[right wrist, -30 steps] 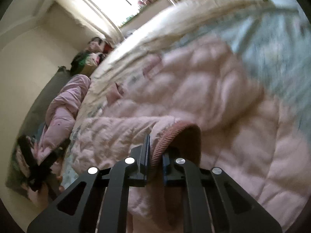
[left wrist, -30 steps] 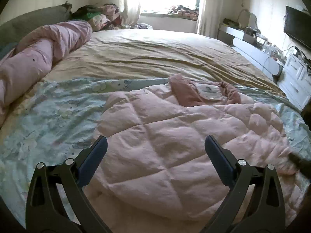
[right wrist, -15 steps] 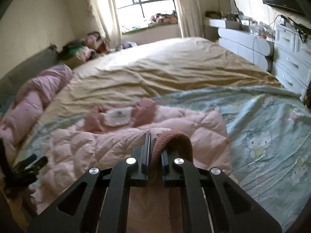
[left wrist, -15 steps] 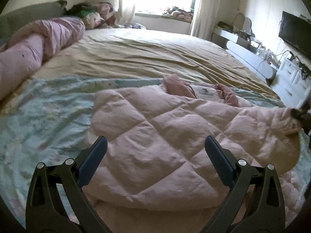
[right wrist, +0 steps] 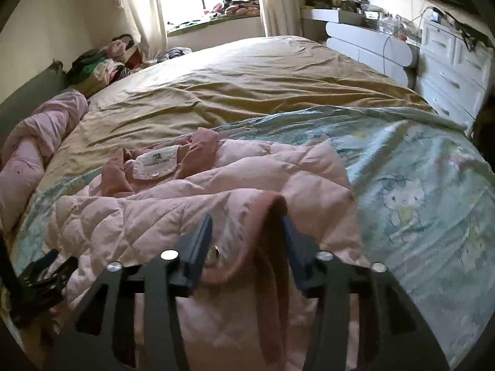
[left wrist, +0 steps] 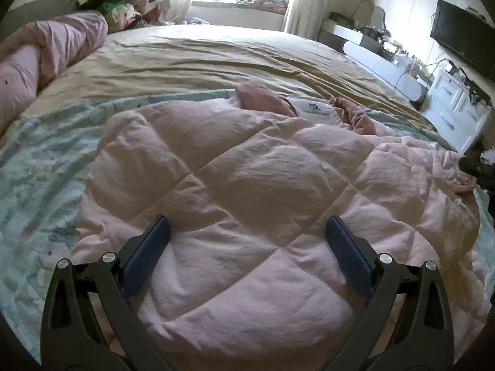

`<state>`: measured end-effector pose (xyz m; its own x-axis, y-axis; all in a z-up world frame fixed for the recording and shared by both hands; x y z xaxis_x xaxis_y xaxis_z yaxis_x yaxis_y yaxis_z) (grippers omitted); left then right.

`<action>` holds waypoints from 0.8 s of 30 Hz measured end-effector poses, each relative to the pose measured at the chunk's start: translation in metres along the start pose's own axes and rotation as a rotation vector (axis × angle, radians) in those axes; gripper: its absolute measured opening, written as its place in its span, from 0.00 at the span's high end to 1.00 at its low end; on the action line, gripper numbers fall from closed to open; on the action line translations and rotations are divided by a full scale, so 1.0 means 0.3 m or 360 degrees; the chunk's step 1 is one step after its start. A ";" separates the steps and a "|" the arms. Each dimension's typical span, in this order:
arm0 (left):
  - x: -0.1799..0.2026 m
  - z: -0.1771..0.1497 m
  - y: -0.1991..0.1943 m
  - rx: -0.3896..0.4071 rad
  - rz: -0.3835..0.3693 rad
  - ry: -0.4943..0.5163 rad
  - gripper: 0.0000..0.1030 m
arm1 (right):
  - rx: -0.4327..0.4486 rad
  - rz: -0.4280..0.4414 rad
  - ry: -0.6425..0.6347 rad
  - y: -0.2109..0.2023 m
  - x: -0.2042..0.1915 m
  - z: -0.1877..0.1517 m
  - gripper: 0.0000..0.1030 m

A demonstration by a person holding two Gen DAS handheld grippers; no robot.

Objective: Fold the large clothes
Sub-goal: 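Lay the held edge over the folded coat and open the right tool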

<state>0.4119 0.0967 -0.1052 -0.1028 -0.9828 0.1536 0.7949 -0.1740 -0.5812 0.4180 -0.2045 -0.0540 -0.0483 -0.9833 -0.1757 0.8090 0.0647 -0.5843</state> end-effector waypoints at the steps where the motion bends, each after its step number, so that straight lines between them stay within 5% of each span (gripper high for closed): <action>1: 0.000 -0.003 0.002 -0.0002 -0.0001 -0.0004 0.09 | 0.0013 0.0006 -0.0003 -0.024 0.004 0.001 0.55; 8: 0.010 -0.003 0.001 -0.0035 0.0017 0.0015 0.09 | 0.0130 0.0088 -0.0026 -0.160 -0.041 0.010 0.48; 14: 0.008 0.054 -0.071 -0.0016 0.0003 0.0021 0.09 | -0.0011 0.0094 -0.0183 -0.100 -0.159 -0.076 0.47; 18: -0.013 0.036 -0.046 -0.0084 -0.0061 -0.0014 0.09 | -0.0178 0.0007 -0.0185 0.015 -0.151 -0.154 0.47; 24: -0.044 -0.023 0.022 -0.0131 -0.0040 -0.0028 0.09 | -0.0277 0.0051 -0.0112 0.125 -0.123 -0.199 0.44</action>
<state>0.4144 0.1080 -0.1167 -0.1110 -0.9770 0.1823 0.7403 -0.2037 -0.6407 0.4152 -0.1556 -0.1169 0.0221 -0.9893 -0.1444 0.6954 0.1190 -0.7087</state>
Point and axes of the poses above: each gripper's, at about its wrist camera, not at the fingertips, and y roughly the way its jaws point, x to its right, z to its top, the point moved 4 cm from there along y, roughly the way its jaws point, and after that the axes turned 11 degrees about x, right-handed, at the moved point
